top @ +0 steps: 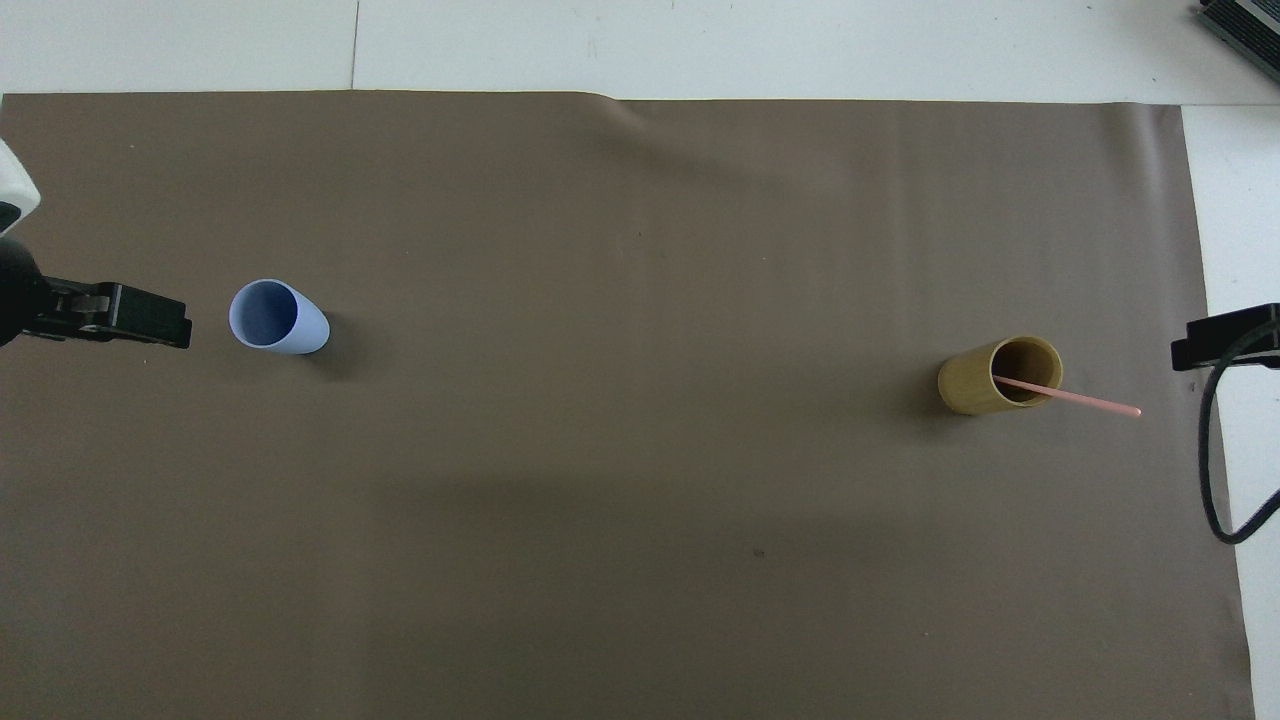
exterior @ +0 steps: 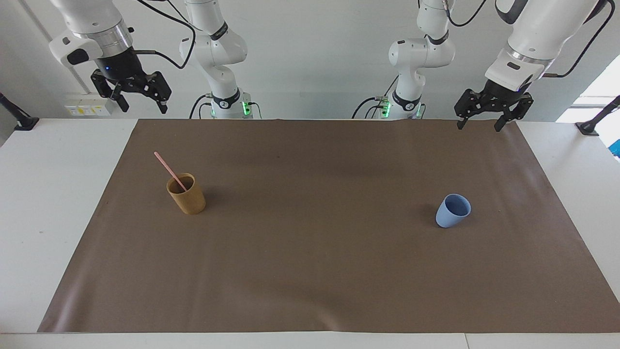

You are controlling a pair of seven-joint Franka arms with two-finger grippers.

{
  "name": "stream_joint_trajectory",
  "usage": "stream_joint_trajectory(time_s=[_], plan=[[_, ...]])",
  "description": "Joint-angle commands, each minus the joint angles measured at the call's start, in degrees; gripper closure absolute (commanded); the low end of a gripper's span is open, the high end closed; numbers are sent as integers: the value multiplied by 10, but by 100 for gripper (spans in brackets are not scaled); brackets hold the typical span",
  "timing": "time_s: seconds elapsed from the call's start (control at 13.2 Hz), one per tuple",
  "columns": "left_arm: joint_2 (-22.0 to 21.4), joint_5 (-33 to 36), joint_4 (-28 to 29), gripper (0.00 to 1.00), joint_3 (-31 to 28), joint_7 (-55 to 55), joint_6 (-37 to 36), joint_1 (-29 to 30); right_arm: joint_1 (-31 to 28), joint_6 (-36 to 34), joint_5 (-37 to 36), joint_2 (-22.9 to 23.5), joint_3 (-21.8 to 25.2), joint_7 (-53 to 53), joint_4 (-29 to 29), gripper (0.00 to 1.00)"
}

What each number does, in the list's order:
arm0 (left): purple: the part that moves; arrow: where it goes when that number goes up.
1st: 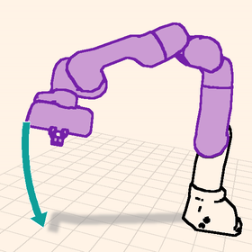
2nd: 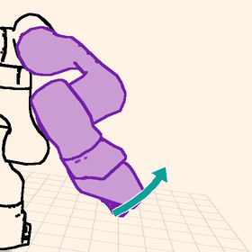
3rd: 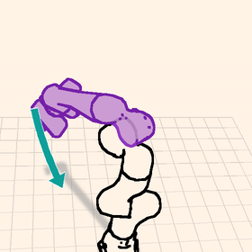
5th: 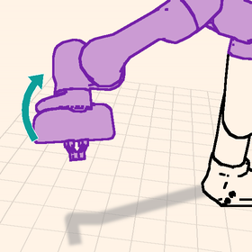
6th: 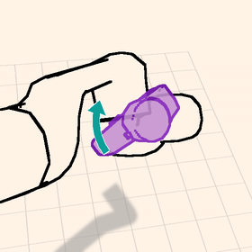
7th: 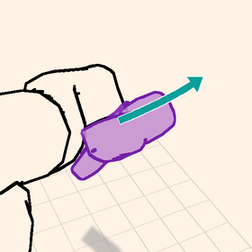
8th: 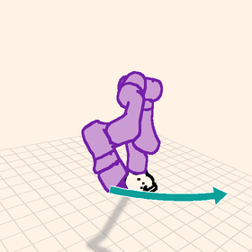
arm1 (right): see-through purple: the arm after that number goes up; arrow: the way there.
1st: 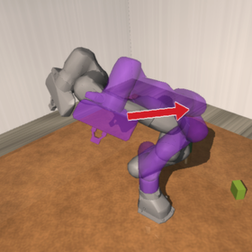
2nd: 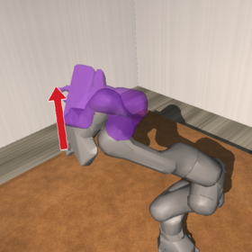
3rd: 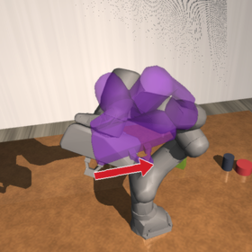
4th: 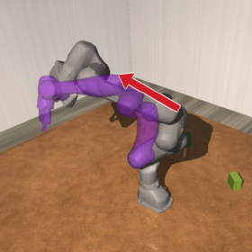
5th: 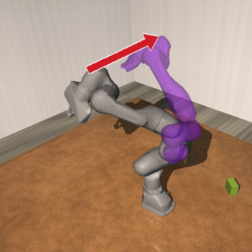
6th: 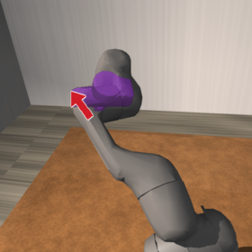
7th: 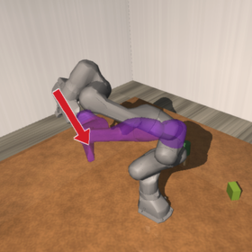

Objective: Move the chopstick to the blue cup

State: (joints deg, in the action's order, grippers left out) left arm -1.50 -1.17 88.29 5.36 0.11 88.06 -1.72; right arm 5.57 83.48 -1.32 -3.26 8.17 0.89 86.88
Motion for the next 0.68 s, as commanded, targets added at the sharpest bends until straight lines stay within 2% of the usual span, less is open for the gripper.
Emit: stream_joint_trajectory(time_s=[0.0,0.6], plan=[[-18,-1,22,0,1,2,8,3,-5,-3,12,-7,-2,3,6,0],[-18,-1,25,0,0,6,16,10,-2,-4,12,-7,-3,3,6,0]])
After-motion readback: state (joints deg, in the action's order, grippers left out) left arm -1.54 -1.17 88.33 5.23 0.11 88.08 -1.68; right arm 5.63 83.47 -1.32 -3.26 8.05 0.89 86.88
